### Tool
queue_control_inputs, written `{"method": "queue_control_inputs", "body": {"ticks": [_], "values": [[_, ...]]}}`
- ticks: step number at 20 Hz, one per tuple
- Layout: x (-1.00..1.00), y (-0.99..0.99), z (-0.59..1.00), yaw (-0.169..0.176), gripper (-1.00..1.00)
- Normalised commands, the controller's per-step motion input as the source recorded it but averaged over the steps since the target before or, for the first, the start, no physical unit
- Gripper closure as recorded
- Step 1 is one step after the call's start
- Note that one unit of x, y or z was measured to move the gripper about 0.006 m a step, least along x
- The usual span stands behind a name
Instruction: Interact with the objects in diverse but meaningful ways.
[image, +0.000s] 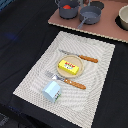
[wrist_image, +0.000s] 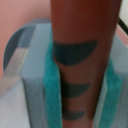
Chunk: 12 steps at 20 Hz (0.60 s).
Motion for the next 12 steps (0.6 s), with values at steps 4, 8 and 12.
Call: {"method": "queue_control_inputs", "body": {"ticks": [4, 8, 12], "values": [[0.40, 0.46, -0.13, -0.042, 1.00], [0.39, 0.41, -0.21, -0.045, 1.00], [0.48, 0.58, -0.06, -0.045, 1.00]]}}
